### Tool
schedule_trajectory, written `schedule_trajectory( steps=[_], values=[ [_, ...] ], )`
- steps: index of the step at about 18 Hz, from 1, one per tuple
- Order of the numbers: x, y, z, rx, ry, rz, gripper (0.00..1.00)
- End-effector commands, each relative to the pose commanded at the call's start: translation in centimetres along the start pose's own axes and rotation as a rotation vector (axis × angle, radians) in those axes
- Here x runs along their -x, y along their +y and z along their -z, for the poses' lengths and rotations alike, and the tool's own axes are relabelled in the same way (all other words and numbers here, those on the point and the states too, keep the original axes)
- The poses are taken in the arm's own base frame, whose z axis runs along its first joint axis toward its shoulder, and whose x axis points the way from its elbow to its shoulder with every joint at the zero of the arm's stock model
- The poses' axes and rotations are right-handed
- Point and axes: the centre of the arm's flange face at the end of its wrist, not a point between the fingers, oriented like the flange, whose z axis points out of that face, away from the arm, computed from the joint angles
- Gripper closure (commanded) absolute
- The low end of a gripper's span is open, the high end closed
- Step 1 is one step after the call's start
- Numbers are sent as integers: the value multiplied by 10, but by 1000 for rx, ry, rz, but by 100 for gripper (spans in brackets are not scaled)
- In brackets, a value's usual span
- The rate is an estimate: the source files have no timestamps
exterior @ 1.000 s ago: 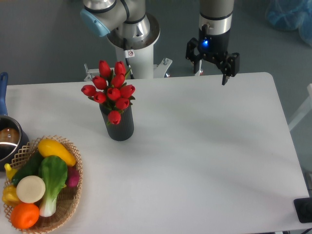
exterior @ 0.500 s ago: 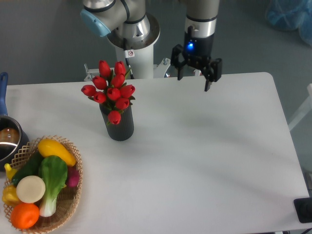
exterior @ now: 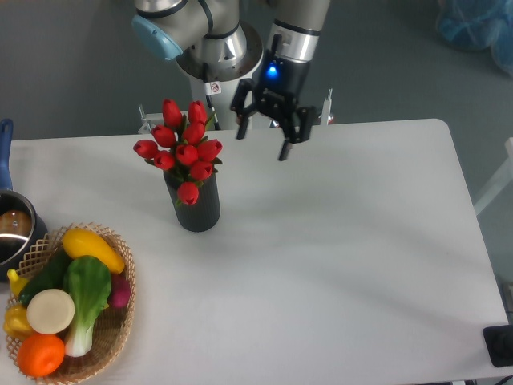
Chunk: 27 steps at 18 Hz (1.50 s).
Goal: Pick up the flowers from the vase
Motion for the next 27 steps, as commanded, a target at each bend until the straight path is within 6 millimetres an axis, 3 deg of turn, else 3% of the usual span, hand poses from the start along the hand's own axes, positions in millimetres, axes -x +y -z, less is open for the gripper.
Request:
schedule_trajectory(
  steps=[3,13,21,27],
  values=[
    [2,-2,-8,-77,33,18,0],
    [7,25,-47,-207,143,130,0],
    [12,25,-54,-315,171,169,1],
    [12,33,-59,-317,169,137,19]
  ],
)
